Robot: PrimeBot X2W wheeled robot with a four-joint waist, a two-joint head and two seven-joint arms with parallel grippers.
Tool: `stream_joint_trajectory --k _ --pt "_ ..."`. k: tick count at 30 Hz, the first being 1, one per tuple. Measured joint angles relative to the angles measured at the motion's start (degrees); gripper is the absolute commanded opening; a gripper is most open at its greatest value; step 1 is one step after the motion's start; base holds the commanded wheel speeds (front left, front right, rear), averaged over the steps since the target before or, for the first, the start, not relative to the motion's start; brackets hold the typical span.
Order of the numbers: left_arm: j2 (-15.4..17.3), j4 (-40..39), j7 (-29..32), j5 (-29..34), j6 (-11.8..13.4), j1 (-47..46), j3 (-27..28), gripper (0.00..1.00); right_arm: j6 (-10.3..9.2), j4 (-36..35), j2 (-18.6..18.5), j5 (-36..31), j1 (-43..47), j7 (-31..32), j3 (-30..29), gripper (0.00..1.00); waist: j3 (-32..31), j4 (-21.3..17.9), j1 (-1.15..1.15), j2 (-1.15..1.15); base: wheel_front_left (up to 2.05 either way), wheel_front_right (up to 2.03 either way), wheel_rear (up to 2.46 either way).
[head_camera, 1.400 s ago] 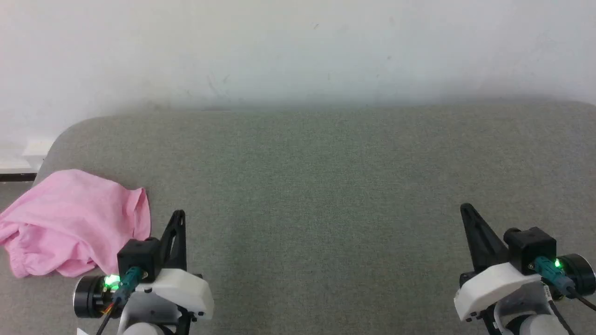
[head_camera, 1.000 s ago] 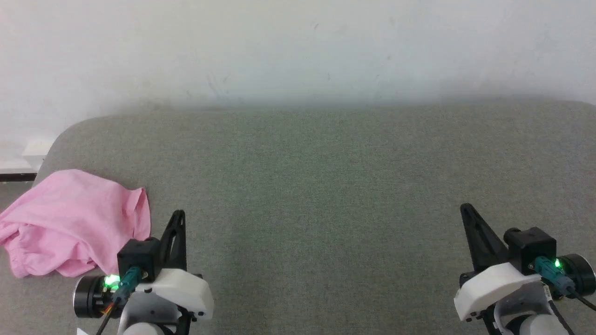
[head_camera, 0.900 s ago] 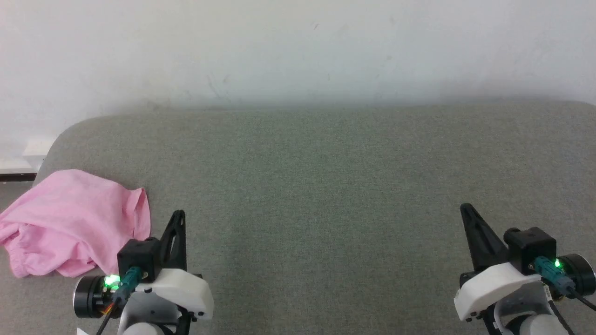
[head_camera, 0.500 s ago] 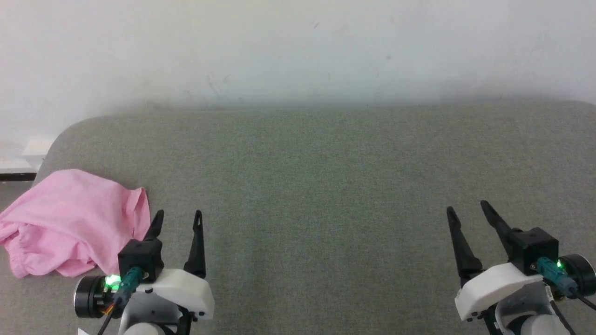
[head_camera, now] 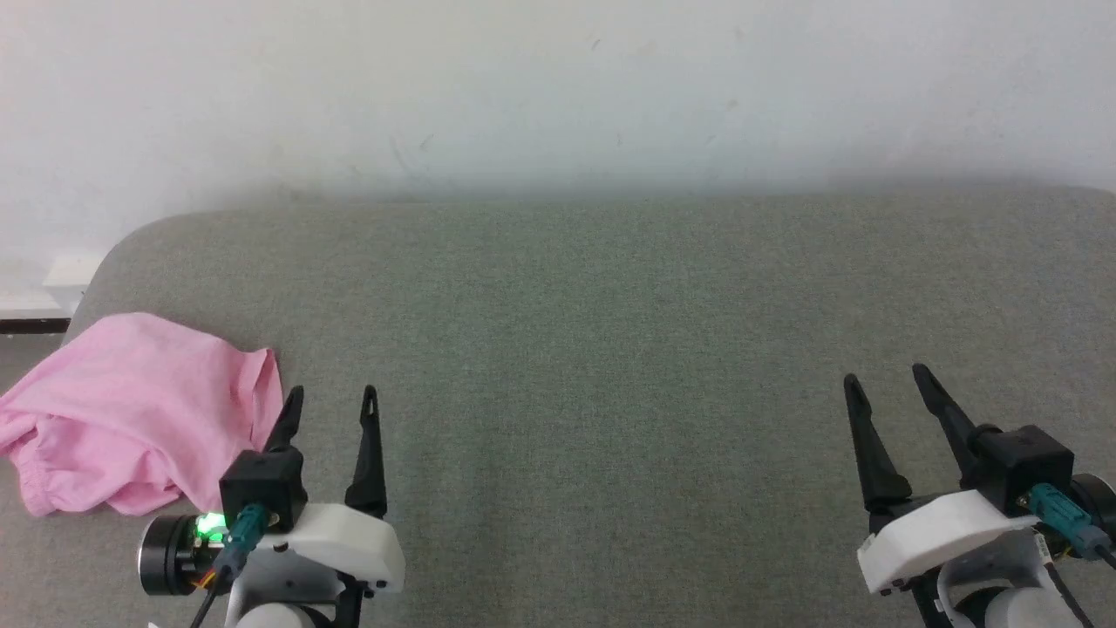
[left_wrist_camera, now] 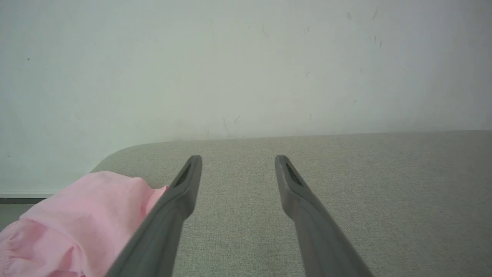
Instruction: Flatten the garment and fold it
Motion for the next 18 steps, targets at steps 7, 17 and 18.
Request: stream_joint_trajectory --k 7,17,18 --pt "0.0 -0.77 -0.89 0.02 0.99 -0.01 -0.3 1.0 0.0 -0.62 0.01 0.37 0.01 -0.8 0.6 1.0 0.2 0.69 0.0 0.0 0.0 0.0 0.0" --pt "0.0 -1.57 -2.15 0.03 2.33 -0.01 -0.6 1.0 0.0 -1.53 0.01 1.05 0.03 -1.88 1.31 1.0 0.44 2.56 0.0 0.0 0.0 0.0 0.0" --pt "0.0 -1.63 -2.24 0.03 2.49 -0.01 -0.63 1.0 0.0 -1.6 0.01 1.2 0.03 -2.16 1.35 1.0 0.45 2.82 0.0 0.0 0.0 0.0 0.0"
